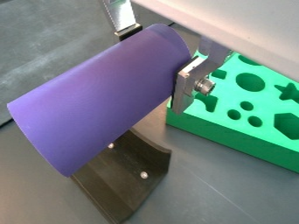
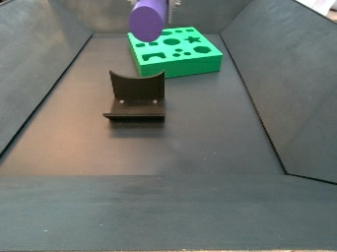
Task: Pick up the round object. Move up. Place the round object on the fixture. Regrasp the round object. Move to above the board. Insert the round object.
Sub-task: Place the round object on the fixture.
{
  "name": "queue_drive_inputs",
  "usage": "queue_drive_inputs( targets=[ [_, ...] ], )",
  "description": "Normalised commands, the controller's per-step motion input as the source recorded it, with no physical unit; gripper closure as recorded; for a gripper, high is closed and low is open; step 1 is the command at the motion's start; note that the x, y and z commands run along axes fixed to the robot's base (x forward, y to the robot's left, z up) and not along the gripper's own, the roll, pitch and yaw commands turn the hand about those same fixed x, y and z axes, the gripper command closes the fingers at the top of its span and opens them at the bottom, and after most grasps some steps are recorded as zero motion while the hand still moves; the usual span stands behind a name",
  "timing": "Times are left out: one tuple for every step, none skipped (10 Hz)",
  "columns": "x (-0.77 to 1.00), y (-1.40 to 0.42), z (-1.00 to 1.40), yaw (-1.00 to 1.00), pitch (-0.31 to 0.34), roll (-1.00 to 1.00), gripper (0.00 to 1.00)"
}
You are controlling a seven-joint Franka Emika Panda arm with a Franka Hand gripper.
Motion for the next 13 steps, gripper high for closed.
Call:
queue_drive_inputs(
  targets=[
    [0.43,-0.01,0.0,0.04,0.151,-0.01,1.0],
    [0.37,-0.01,0.0,0.04,0.154,-0.01,1.0],
    [0.37,0.37,-0.11,0.05,0.055,-1.0,1.0],
    [0.29,0.35,-0.1,0.04,0.06,-1.0,1.0],
    [0.21,0.26,-0.06,0.02,0.068,-1.0,1.0],
    [0.12,0.14,-0.02,0.01,0.089,-1.0,1.0],
    [0.07,0.1,0.0,0.0,0.095,-1.0,1.0],
    [0.07,0.07,-0.02,-0.01,0.104,-1.0,1.0],
    [0.07,0.06,-0.01,-0.02,0.117,-1.0,1.0],
    [0.08,0.05,0.0,-0.04,0.134,-1.0,1.0],
    [0.08,0.05,-0.01,-0.06,0.147,-1.0,1.0],
    [0.08,0.05,-0.02,-0.1,0.152,-0.93,1.0],
    [0.07,0.05,-0.01,-0.11,0.131,-0.75,1.0]
  ],
)
